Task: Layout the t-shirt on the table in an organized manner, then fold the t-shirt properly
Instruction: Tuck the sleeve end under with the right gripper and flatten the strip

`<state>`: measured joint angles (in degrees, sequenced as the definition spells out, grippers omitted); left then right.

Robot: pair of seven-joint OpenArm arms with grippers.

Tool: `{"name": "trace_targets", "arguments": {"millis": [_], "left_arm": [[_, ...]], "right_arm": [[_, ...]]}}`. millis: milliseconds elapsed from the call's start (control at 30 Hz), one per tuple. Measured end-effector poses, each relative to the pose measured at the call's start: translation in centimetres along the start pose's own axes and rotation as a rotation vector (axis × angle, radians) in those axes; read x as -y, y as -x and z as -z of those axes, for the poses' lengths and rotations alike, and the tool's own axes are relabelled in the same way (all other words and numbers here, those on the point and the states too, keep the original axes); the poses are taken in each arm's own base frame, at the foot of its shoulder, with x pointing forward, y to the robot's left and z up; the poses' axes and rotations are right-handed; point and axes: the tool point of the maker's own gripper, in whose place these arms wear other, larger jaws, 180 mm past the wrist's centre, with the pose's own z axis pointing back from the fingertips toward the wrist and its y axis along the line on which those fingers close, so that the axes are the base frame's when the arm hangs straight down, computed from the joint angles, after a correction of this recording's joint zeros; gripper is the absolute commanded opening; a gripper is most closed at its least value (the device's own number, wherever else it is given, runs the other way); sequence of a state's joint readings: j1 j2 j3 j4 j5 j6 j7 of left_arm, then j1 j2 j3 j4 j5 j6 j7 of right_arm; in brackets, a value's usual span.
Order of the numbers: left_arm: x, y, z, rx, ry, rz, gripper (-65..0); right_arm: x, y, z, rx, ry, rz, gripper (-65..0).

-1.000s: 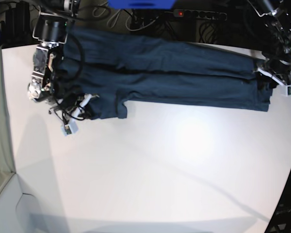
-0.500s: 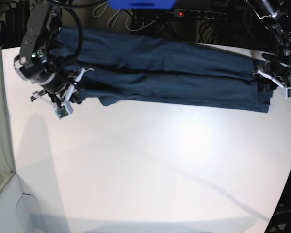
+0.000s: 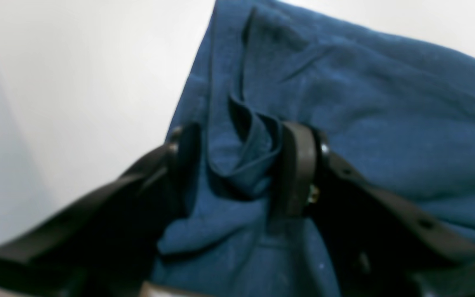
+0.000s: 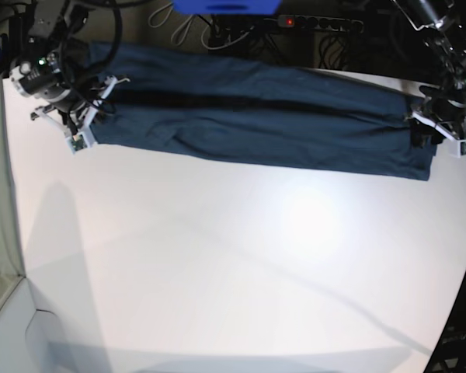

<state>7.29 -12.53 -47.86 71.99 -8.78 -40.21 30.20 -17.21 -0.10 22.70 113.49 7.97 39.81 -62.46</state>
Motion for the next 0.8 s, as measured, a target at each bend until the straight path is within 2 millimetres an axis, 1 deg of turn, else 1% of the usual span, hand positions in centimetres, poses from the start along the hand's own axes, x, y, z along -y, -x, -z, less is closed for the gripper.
{"name": "trace_targets", "arguments": {"millis": [133,267,333,400,500,567,633,667,733,800], "left_arm": [[0.0,0.0,0.0,0.000,0.000,0.000,-35.2],[0.0,0.0,0.0,0.000,0.000,0.000,-35.2],[0.0,0.0,0.0,-0.001,0.000,0.000,-35.2],[0.0,0.0,0.0,0.000,0.000,0.000,-35.1],[0.0,0.0,0.0,0.001,0.000,-0.002,-34.4],[0.0,0.0,0.0,0.002,0.002,-0.004,-30.2],[0.1,0.0,0.0,0.005,0.004,-0.007,-23.6],[0.1,0.0,0.0,0.006,0.005,-0.008,-20.4],[0.1,0.0,0.0,0.005,0.005,-0.007,-16.7],[0.2,-0.1,0.0,0.010,0.005,-0.007,-15.4]], "right_arm": [[-0.2,0.6,0.4,-0.015,-0.012,0.009,-65.0],[-0.9,2.2,1.8,-0.065,-0.053,0.038,-65.0],[-1.2,2.7,2.4,-0.075,-0.071,0.051,-64.9],[-1.3,2.6,2.9,-0.062,-0.080,0.060,-59.4],[-1.5,2.5,3.4,-0.039,-0.093,0.075,-46.6],[-1.4,2.3,3.6,-0.023,-0.096,0.082,-38.0],[-1.5,2.2,3.9,-0.004,-0.104,0.093,-31.6],[-1.6,2.1,4.0,0.011,-0.111,0.101,-29.9],[-1.6,1.3,4.6,0.042,-0.125,0.116,-29.6],[-1.5,0.2,5.5,0.074,-0.142,0.136,-29.6]]}}
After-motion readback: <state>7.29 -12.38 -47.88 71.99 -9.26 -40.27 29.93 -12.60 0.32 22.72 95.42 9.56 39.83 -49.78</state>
